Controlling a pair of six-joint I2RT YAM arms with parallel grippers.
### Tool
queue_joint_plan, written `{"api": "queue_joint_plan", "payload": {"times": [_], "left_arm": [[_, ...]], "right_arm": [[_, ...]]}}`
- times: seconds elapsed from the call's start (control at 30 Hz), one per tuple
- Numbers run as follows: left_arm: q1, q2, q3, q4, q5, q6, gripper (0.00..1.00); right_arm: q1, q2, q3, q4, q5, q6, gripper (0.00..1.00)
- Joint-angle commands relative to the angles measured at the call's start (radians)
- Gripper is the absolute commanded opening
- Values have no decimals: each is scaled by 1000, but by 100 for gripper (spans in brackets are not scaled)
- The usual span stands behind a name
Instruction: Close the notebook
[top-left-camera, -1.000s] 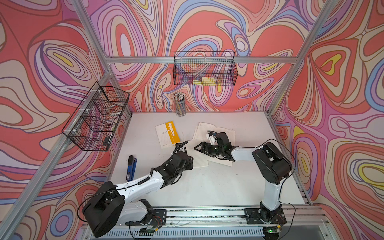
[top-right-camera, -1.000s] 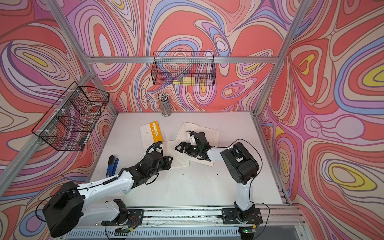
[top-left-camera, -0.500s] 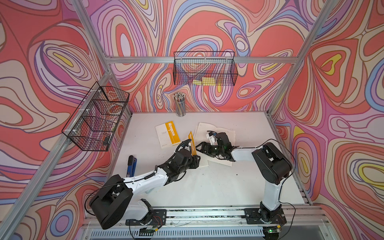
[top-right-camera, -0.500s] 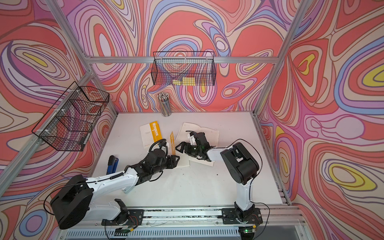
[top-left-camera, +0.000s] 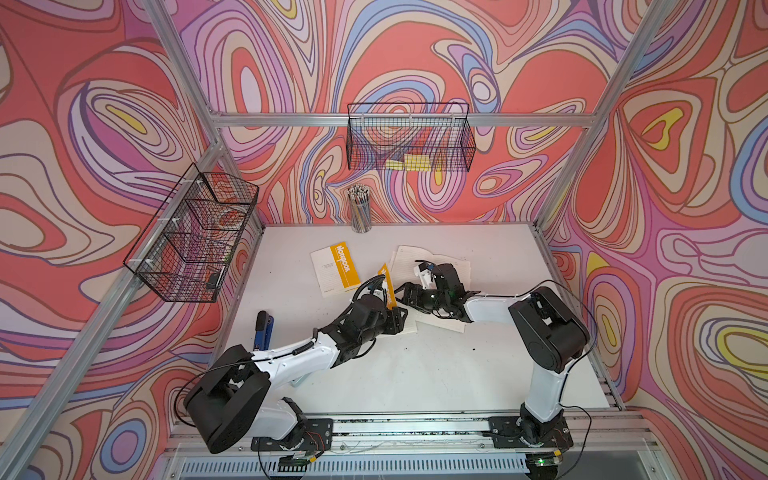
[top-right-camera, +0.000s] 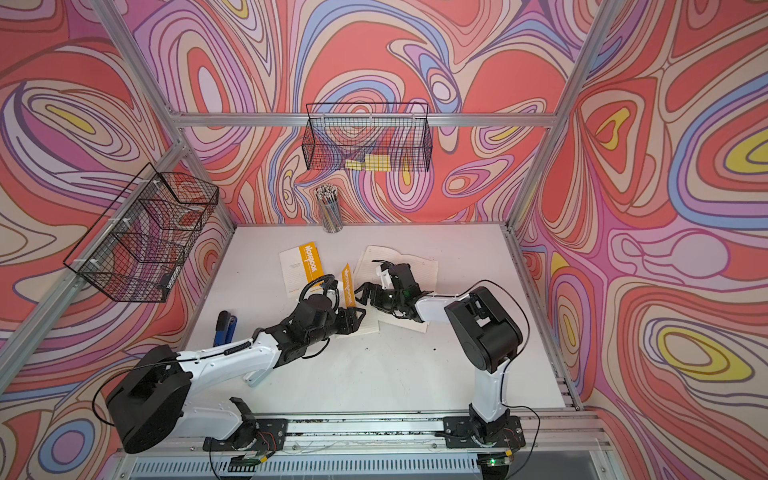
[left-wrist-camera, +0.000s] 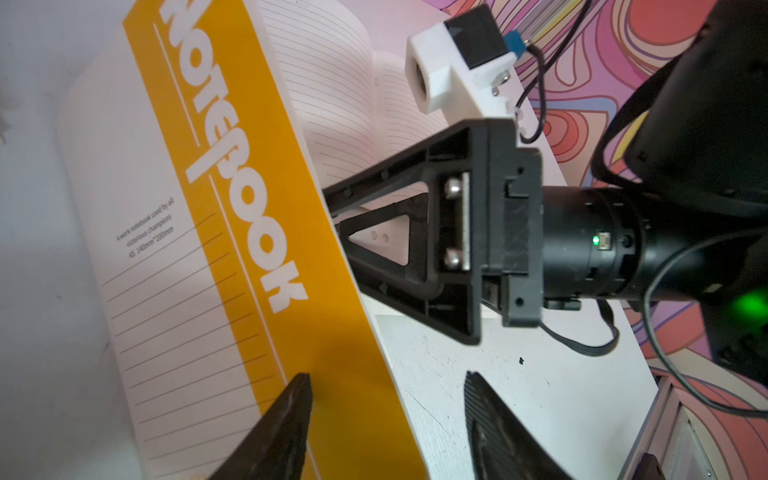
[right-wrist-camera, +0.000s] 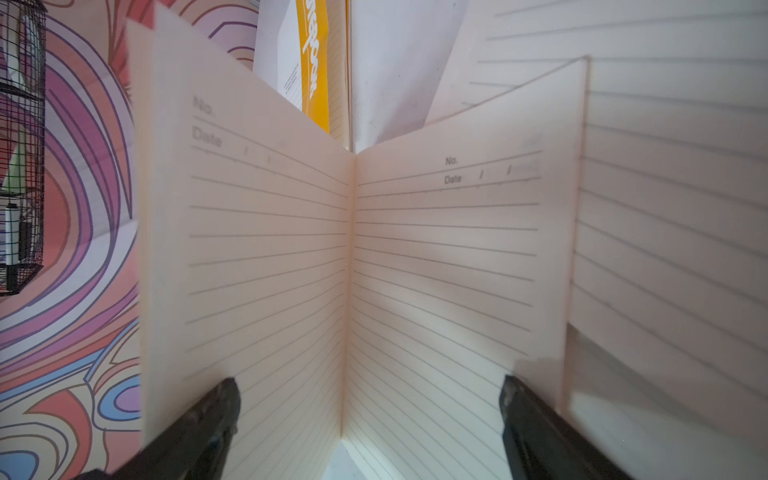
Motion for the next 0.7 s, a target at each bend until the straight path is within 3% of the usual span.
{"api": "queue_joint_plan", "payload": {"times": [0.0,0.27,0.67], "left_arm": [[-5,28,1,59,18,10,61],[-5,61,-31,118,23,10,59],[-5,142,-72,229,28,1,58]], "right_arm": [[6,-80,34,-51,29,-34,98],[6,-165,104,-155,73,-86,98],[6,-135,132,-102,29,-48,98]]}}
